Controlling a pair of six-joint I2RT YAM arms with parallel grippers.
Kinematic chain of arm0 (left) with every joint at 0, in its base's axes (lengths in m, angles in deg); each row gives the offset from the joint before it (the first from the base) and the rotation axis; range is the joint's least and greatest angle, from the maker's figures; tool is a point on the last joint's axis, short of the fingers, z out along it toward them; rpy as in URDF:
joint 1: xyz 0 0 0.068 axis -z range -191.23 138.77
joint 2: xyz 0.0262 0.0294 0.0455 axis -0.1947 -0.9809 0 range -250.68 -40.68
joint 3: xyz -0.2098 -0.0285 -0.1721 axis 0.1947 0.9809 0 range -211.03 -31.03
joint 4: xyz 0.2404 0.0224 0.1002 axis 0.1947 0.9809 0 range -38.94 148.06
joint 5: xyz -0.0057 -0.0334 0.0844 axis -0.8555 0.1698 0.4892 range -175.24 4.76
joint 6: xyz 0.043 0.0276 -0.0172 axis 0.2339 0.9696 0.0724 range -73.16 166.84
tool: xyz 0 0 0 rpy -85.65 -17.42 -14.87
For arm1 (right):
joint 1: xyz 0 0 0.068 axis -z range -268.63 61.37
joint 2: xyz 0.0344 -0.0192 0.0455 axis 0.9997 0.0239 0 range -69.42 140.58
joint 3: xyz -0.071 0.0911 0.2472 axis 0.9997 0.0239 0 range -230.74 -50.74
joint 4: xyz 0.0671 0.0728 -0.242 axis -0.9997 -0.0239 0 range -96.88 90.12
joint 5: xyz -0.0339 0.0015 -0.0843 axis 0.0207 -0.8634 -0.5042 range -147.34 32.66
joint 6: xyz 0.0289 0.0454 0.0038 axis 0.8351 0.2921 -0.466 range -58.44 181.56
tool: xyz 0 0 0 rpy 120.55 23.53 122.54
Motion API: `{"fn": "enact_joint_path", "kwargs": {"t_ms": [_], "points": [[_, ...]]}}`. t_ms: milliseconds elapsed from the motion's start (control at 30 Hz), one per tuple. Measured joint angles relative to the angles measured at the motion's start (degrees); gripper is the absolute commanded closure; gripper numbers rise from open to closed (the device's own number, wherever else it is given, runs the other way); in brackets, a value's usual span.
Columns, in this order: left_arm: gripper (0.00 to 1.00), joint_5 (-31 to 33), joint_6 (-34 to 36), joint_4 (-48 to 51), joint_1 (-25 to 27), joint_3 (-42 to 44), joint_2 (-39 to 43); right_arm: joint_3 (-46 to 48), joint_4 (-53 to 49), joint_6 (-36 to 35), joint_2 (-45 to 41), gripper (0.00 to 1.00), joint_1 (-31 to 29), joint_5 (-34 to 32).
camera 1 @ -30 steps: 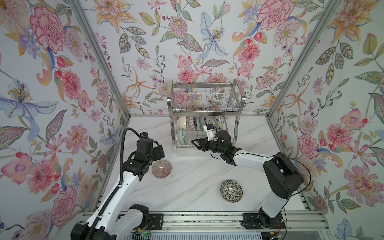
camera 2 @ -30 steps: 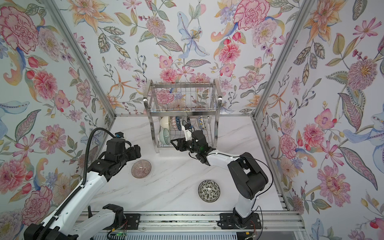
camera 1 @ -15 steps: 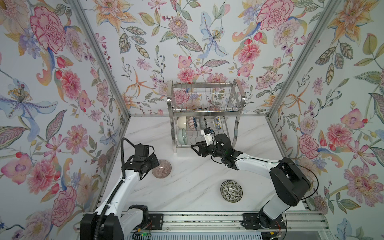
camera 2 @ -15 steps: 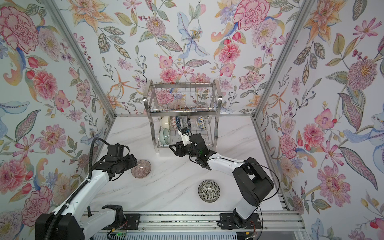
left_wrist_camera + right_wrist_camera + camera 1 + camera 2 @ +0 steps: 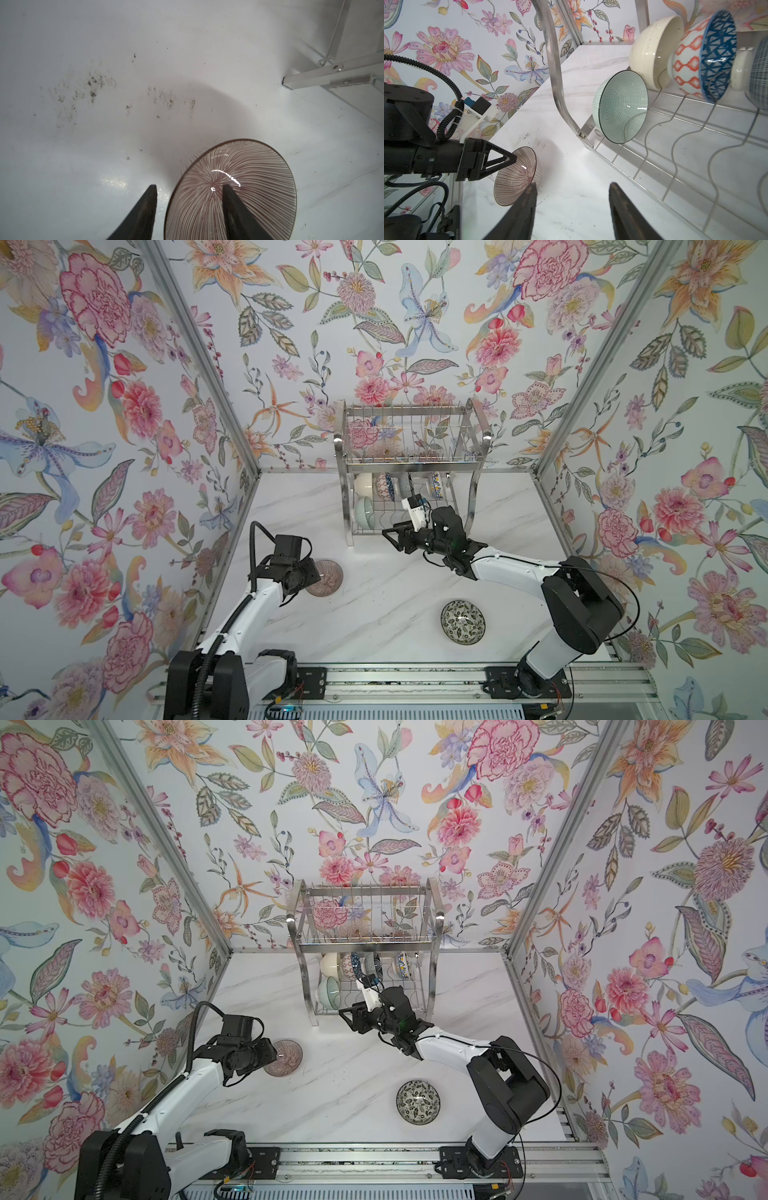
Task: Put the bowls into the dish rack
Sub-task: 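Draw the right gripper back from the rack while the left gripper grasps the purple-striped bowl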
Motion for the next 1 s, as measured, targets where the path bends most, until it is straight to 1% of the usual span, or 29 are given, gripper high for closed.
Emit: {"fn": "enact_joint_path", "kwargs": {"t_ms": [33, 167, 233, 400, 533, 767, 833, 1000], "points": [[0.58, 0.00, 0.02, 0.02, 0.35, 0.00, -0.35, 0.00, 0.00, 0.00, 0.00, 0.43, 0.11, 0.02], [0.59, 0.39, 0.46, 0.04, 2.23, 0.00, -1.33, 0.00, 0.02, 0.02, 0.00, 0.43, 0.42, 0.15], [0.66, 0.61, 0.48, 0.13, 3.32, 0.00, -1.73, 0.00, 0.02, 0.02, 0.00, 0.43, 0.63, 0.15], [0.74, 1.66, 0.79, 0.48, 5.66, 0.00, -1.99, 0.00, 0.00, 0.02, 0.00, 0.43, 0.90, 0.15], [0.84, 1.70, 0.70, 0.46, 7.72, 0.00, -2.51, 0.00, -0.04, 0.02, -0.09, 0.43, 1.33, 0.11], [0.86, 1.66, 0.33, 0.26, 10.93, 0.00, -2.64, 0.02, -0.55, -0.24, -1.70, 0.43, 1.97, -0.07], [0.90, 1.62, -0.35, -0.22, 12.33, 0.02, -2.64, 0.02, -0.66, -0.52, -2.03, 0.43, 1.99, -0.07], [0.94, 1.33, -1.42, -1.68, 16.33, 0.04, -2.58, 0.17, -1.73, -1.55, -2.40, 0.43, 1.99, -0.59]]}}
